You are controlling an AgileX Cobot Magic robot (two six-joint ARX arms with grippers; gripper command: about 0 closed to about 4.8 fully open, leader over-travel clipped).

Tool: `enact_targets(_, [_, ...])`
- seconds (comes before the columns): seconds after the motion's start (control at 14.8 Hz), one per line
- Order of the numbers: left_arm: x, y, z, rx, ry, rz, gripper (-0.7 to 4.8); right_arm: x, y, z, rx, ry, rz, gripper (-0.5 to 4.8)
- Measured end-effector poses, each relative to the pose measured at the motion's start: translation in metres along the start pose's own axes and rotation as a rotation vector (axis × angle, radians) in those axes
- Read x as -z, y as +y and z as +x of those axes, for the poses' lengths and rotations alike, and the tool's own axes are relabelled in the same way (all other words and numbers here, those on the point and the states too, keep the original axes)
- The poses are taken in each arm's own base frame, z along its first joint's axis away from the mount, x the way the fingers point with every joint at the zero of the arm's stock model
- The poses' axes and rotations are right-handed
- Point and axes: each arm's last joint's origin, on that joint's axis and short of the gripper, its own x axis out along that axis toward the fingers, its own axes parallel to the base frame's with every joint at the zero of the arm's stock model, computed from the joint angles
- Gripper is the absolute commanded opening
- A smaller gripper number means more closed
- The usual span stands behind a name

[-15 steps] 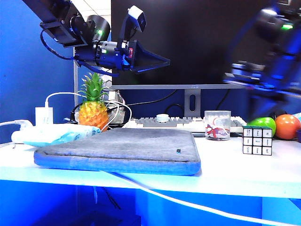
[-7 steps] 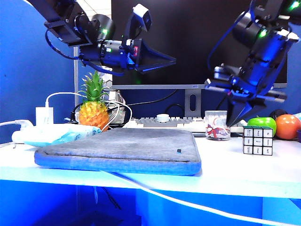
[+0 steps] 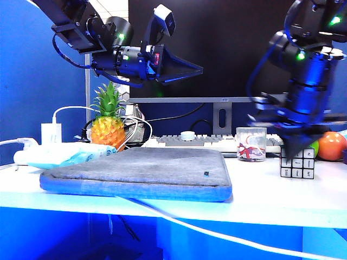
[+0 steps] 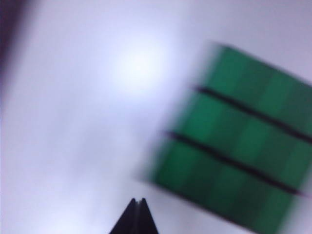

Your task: Rotate the Rubik's Cube so that its red face is facing towards you.

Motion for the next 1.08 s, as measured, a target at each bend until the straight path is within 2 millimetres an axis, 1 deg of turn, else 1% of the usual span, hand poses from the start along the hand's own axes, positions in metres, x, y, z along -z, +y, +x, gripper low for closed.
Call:
enact_targets(0.14, [0.001, -0.001, 0.000, 0.002, 0.005, -0.020, -0.06, 0.001, -0.018, 0.002, 0.054, 0.033, 0.032, -0.01])
enact_targets(0.2, [0.002, -0.001, 0.000, 0.004, 0.008, -0.037, -0.06, 0.002, -0.031, 0.002, 0.039, 0.054, 0.065, -0.01])
enact_targets(0.27, [0.002, -0.001, 0.000, 0.004, 0.009, -0.037, -0.06, 0.003, -0.030, 0.002, -0.003, 0.063, 0.068, -0.02])
enact_targets(0.41, [0.002, -0.001, 0.000, 0.005, 0.009, -0.037, -0.06, 0.004, -0.014, 0.000, -0.194, 0.085, 0.076, -0.02])
enact_targets(0.47, [0.002, -0.001, 0.000, 0.004, 0.009, -0.037, -0.06, 0.004, -0.004, -0.002, -0.255, 0.086, 0.075, -0.02])
enact_targets(0.54, [0.002, -0.001, 0.000, 0.004, 0.008, -0.037, -0.06, 0.002, 0.003, -0.002, -0.278, 0.067, 0.073, -0.02])
enact_targets(0.61, [0.002, -0.001, 0.000, 0.004, 0.008, -0.037, -0.06, -0.003, 0.008, -0.003, -0.283, 0.003, 0.082, -0.02])
enact_targets(0.75, [0.003, -0.001, 0.000, 0.004, 0.009, -0.038, -0.06, -0.010, 0.005, 0.000, -0.269, -0.062, 0.105, -0.02])
enact_targets(0.81, [0.002, -0.001, 0.000, 0.004, 0.009, -0.037, -0.06, -0.010, 0.005, 0.005, -0.260, -0.061, 0.107, -0.02])
enact_targets(0.88, [0.002, -0.001, 0.000, 0.005, 0.008, -0.036, -0.06, -0.012, 0.007, 0.015, -0.254, -0.044, 0.107, -0.02])
enact_targets(0.95, [0.002, -0.001, 0.000, 0.005, 0.009, -0.037, -0.06, -0.014, 0.008, 0.021, -0.251, -0.041, 0.107, -0.02])
enact_targets(1.08, [0.003, -0.001, 0.000, 0.004, 0.009, -0.038, -0.06, -0.018, 0.007, 0.024, -0.181, -0.056, 0.110, -0.02])
